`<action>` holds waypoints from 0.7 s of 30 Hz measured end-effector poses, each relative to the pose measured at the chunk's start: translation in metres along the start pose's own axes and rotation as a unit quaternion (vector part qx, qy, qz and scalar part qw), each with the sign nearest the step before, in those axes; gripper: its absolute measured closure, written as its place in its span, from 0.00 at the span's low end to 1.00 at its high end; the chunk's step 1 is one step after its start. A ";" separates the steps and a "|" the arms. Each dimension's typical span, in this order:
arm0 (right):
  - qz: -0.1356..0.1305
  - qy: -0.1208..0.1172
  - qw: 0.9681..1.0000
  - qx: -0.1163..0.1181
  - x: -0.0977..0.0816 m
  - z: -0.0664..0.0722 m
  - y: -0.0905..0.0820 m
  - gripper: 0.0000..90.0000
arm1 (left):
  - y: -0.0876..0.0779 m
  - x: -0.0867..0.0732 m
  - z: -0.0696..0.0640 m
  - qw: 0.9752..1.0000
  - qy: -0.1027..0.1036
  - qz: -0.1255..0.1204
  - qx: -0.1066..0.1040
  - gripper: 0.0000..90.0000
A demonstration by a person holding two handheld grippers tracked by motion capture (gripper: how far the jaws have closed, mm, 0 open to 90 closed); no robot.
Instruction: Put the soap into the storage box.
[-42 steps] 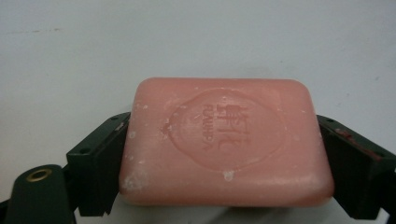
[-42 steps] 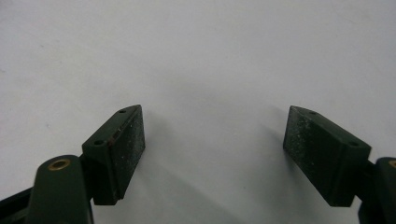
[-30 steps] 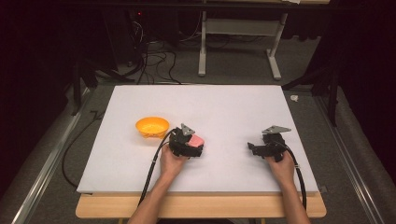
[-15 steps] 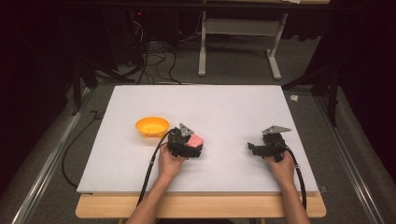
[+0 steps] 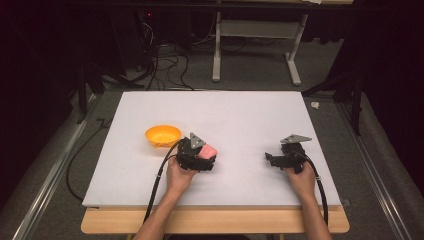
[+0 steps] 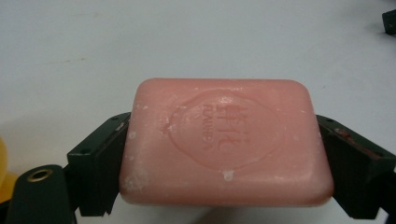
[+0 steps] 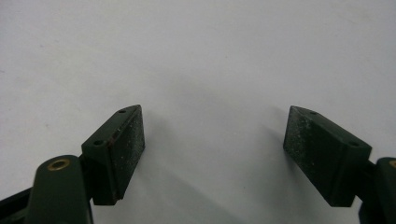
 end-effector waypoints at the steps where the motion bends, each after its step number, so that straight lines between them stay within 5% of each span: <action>1: 0.000 0.000 1.000 0.000 0.000 0.000 0.000 0.24 | -0.004 -0.001 0.001 1.000 -0.005 -0.004 -0.002 0.15; 21: 0.000 -0.001 1.000 -0.001 0.000 0.000 0.000 0.24 | -0.030 -0.011 0.018 0.999 -0.031 -0.024 0.007 0.15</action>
Point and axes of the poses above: each handheld gripper's, and its own axes: y roughly forward along the jaws, x roughly out of its top, z roughly to its left, the point moved 10 cm from there along y, roughly forward along the jaws, and after that the axes turned 12 degrees about z, right-handed, at the moved point
